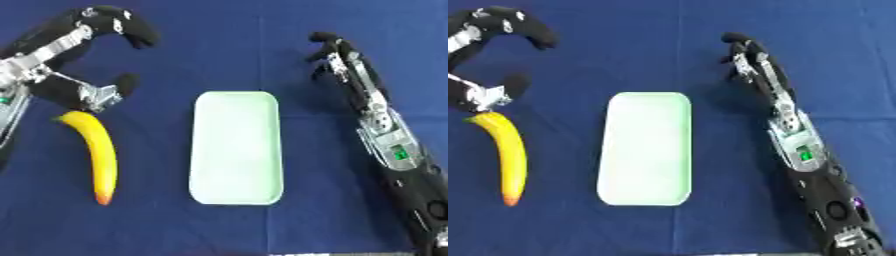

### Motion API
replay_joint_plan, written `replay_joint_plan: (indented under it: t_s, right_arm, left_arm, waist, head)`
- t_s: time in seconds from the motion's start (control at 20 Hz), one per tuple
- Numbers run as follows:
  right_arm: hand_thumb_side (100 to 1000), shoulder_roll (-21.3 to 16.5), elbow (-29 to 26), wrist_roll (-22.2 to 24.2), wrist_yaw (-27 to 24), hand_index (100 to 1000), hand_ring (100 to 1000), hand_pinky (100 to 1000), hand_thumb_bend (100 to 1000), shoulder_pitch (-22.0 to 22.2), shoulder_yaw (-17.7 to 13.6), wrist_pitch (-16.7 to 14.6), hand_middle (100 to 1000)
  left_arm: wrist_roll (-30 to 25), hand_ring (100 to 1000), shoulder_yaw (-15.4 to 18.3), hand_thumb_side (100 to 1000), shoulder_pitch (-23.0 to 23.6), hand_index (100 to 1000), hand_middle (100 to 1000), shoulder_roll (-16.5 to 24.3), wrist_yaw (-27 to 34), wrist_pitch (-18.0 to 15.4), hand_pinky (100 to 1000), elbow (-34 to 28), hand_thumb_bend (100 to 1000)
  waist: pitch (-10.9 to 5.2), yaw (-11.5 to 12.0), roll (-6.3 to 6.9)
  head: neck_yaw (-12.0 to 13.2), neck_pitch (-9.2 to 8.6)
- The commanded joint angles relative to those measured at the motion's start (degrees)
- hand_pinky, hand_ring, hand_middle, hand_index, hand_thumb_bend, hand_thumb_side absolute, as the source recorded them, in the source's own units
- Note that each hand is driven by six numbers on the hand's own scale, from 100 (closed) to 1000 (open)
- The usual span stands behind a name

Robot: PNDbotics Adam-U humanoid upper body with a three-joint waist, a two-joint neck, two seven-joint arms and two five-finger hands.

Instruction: Pick up objects on the table and place them in the box.

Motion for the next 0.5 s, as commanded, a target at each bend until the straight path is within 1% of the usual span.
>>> replay_joint_plan:
  t_s: [0.05,0.1,0.15,0.2,0.25,0.3,0.35,0.5]
  right_arm:
    - [855,-0.7,-0.8,0.1,-0.1,886,670,465,100,-1.1,-0.2,-0.2,829]
    - [856,-0.8,-0.7,0.1,0.0,886,670,465,100,-1.1,-0.2,-0.2,829]
    - [853,-0.9,-0.6,0.1,0.1,886,670,465,100,-0.9,-0.2,-0.2,830]
    - [853,-1.1,-0.5,0.1,0.1,886,670,465,100,-0.6,-0.2,-0.2,830]
    - [853,-1.2,-0.5,0.1,0.2,886,670,465,100,-0.3,-0.2,-0.2,830]
    - [852,-1.2,-0.6,0.0,0.2,886,670,465,100,-0.1,-0.3,-0.2,830]
    - [852,-1.2,-0.6,0.0,0.2,886,670,465,100,0.1,-0.3,-0.2,830]
    - [852,-1.4,-0.6,0.0,0.2,886,670,465,100,0.1,-0.5,-0.2,830]
  left_arm:
    - [-9.2,783,-1.0,553,-0.7,885,799,7.4,-5.7,-5.5,762,-2.6,100]
    - [-11.9,768,-1.4,553,-0.4,878,785,10.0,-7.3,-7.7,729,-3.2,100]
    - [-13.4,812,-1.8,564,-0.1,896,813,12.4,-8.4,-9.6,808,-3.5,100]
    - [-13.5,814,-2.2,561,0.7,898,813,15.8,-9.5,-11.7,812,-4.1,108]
    - [-12.6,830,-2.4,531,1.6,909,830,18.1,-10.5,-13.3,831,-4.3,147]
    - [-10.7,832,-2.2,487,2.8,909,836,19.7,-11.4,-14.6,832,-4.5,146]
    - [-8.5,834,-1.8,465,3.8,910,839,20.5,-12.3,-15.6,830,-4.5,140]
    - [-0.6,840,-0.3,423,7.4,906,846,21.3,-15.9,-17.5,838,-4.2,143]
  waist:
    - [-1.13,-0.1,0.26]
    - [-1.29,-0.1,0.35]
    - [-1.52,0.0,0.59]
    - [-1.82,0.2,0.91]
    - [-2.01,0.4,1.15]
    - [-2.12,0.5,1.33]
    - [-2.14,0.5,1.41]
    - [-2.00,0.4,1.33]
  head:
    - [-0.7,-0.54]
    - [-0.7,-0.38]
    - [-0.8,-0.21]
    - [-1.0,-0.06]
    - [-1.1,0.01]
    - [-1.3,0.05]
    - [-1.5,0.00]
    - [-1.9,-0.34]
